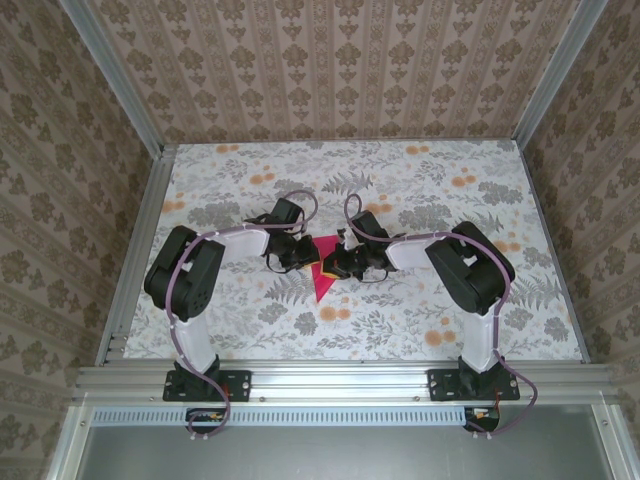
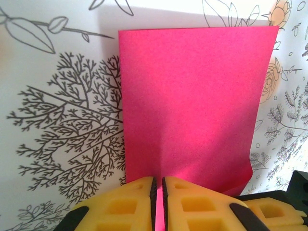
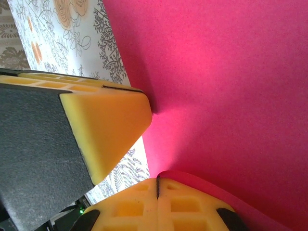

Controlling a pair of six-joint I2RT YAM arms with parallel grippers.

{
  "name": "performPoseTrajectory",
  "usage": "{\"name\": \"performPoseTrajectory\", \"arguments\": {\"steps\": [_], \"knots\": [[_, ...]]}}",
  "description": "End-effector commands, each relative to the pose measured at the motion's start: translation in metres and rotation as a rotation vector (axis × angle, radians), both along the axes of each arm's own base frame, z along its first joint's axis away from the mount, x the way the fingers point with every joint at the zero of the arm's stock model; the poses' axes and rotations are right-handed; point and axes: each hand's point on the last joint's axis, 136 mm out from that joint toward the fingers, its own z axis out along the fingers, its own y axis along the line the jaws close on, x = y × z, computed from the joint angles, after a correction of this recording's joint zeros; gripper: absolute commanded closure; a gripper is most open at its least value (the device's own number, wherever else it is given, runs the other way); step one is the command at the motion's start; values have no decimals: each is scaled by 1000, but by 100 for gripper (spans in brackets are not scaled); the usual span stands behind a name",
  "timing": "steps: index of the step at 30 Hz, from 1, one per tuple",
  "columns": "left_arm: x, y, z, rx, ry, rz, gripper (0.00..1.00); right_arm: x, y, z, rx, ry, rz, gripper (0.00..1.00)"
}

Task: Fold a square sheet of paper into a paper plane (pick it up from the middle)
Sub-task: Third fold the triangle at the center of the table.

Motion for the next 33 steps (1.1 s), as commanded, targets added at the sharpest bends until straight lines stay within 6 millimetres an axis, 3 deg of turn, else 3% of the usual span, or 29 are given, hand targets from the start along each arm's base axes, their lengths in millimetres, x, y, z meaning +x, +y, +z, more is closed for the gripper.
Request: {"name": "performPoseTrajectory", "arguments": {"steps": [1, 33], "knots": [[-7, -2, -6, 10, 25, -37, 85, 0, 3, -3, -5, 1, 25, 98], [-10, -5, -7, 6, 29, -49, 85, 2, 1, -15, -30, 11, 25, 98]]}}
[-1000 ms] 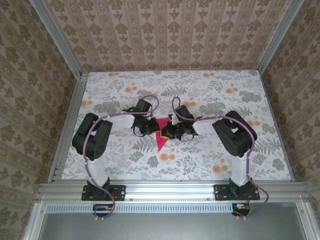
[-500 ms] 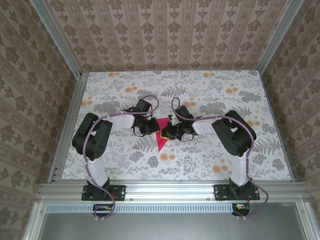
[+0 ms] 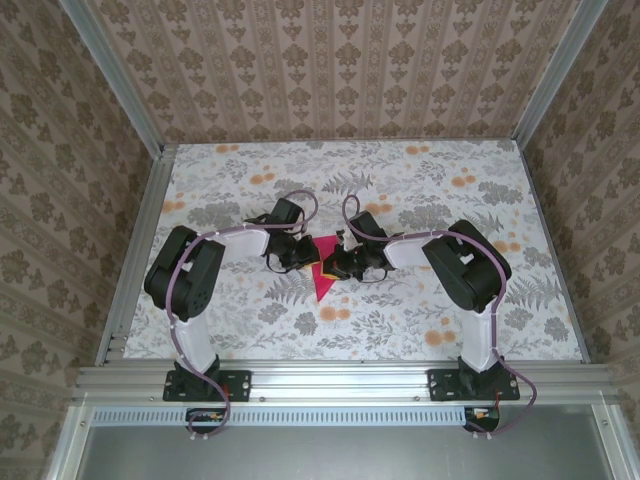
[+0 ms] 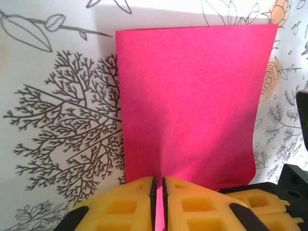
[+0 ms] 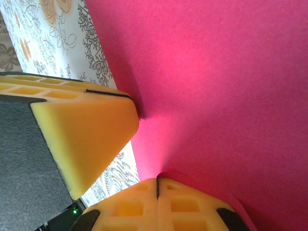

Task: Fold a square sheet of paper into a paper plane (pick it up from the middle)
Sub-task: Third fold the triangle at the center of the table.

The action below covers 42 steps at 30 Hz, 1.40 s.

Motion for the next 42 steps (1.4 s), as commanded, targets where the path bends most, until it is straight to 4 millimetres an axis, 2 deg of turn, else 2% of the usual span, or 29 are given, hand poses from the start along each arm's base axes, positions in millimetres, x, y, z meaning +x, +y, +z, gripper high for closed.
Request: {"name": "performPoseTrajectory", "arguments": {"steps": [1, 15, 21, 26, 30, 34, 38, 42], "knots": [[-9, -4, -7, 8, 26, -46, 85, 2, 2, -7, -9, 3, 10, 98], [-10, -6, -6, 7, 26, -51, 85, 2, 2, -14, -16, 16, 6, 98], [-7, -4, 3, 3, 10, -30, 84, 0, -3, -21, -48, 23, 2, 96], [3, 12, 28, 8, -41, 41, 80, -4, -9, -28, -86, 31, 3, 92], [3, 30, 43, 15, -70, 102, 77, -5, -11, -29, -93, 33, 0, 84], [-1, 50, 48, 25, -79, 165, 75, -5, -12, -30, -97, 35, -2, 73], [-8, 62, 50, 24, -80, 196, 74, -6, -13, -30, -102, 33, 0, 67], [-17, 64, 50, 11, -78, 199, 74, -6, -14, -30, -109, 26, 2, 66]]}}
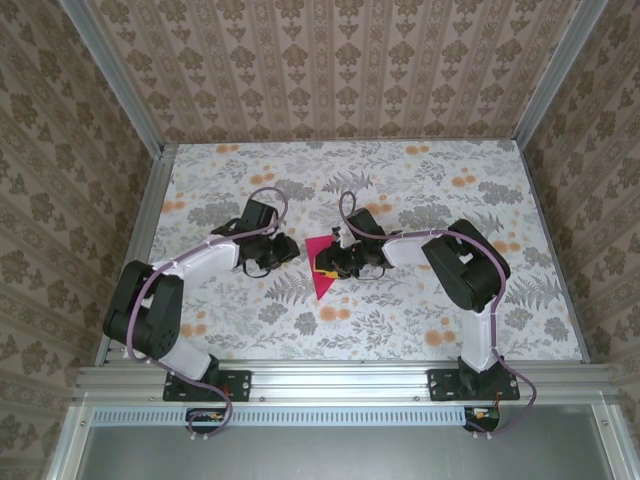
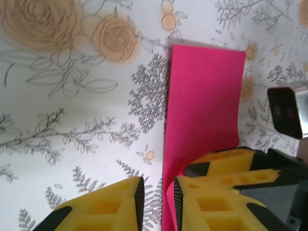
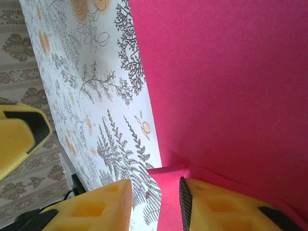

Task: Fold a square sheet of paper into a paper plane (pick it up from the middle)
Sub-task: Third fold the triangle at the center of the table.

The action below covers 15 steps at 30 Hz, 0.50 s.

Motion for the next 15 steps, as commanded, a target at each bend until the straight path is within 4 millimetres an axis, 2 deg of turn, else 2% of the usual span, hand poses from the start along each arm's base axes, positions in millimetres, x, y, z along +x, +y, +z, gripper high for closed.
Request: {"name": "performPoseTrajectory", "arguments": {"steps": [1, 8, 15], "knots": [[-8, 6, 1, -5, 11, 24, 74, -11, -23, -39, -143, 58, -34, 67], [-27, -12, 3, -15, 6, -52, 78, -15, -31, -47, -198, 70, -30, 87], [-38, -46, -7, -83, 17, -111, 84, -19, -37, -55, -233, 82, -37, 95]]}}
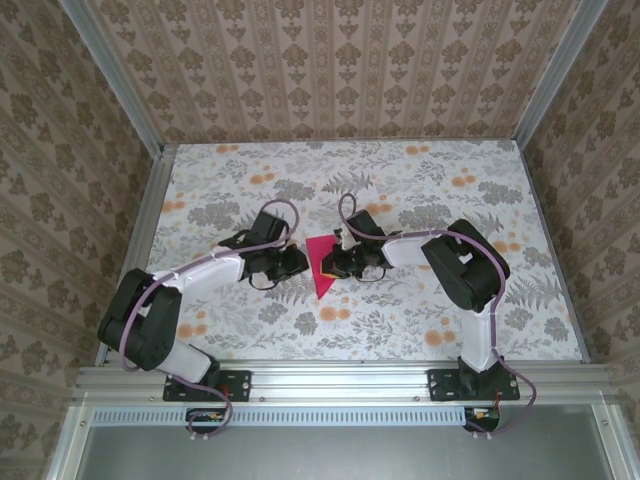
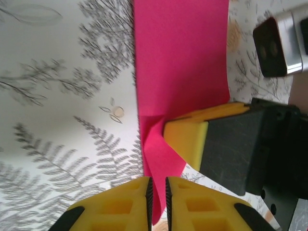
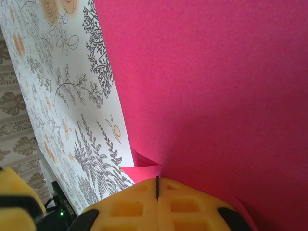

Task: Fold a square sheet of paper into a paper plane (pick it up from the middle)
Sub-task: Third fold the triangle at the center of the table.

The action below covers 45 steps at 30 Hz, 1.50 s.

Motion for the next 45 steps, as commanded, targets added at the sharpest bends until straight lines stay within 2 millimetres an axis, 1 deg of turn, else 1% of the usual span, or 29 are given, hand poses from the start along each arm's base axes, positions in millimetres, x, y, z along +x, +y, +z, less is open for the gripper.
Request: {"name": "performPoseTrajectory", "arguments": {"steps": [1, 5, 8, 11, 16, 21, 27, 30, 33, 38, 41, 45], "knots": [[-3, -17, -7, -43, 22, -19, 85, -19, -28, -43, -159, 97, -33, 95], [-2, -28, -15, -35, 36, -41, 89, -19, -27, -42, -156, 95, -35, 97], [1, -25, -23, 4, 44, -30, 90, -18, -27, -40, -151, 92, -36, 97], [4, -27, -28, 10, 48, -34, 92, -19, -27, -40, -149, 93, -34, 98], [9, -30, -30, 9, 43, -34, 93, -19, -26, -40, -144, 94, -34, 99], [14, -28, -35, 30, 42, -25, 95, -20, -26, -41, -143, 95, -33, 100], [14, -23, -49, 67, 69, -20, 96, -19, -24, -36, -129, 91, -35, 100], [12, -21, -55, 84, 82, -17, 97, -17, -21, -30, -109, 82, -37, 100], [10, -17, -59, 104, 96, -16, 97, -12, -17, -17, -70, 63, -38, 100], [5, -12, -65, 128, 115, -11, 97, -7, -9, 21, 50, -1, -35, 97], [2, -11, -67, 133, 121, -11, 97, -13, -6, 35, 109, -5, -13, 95], [0, -10, -70, 138, 127, -10, 97, -30, -5, 34, 161, 33, -13, 94]]}}
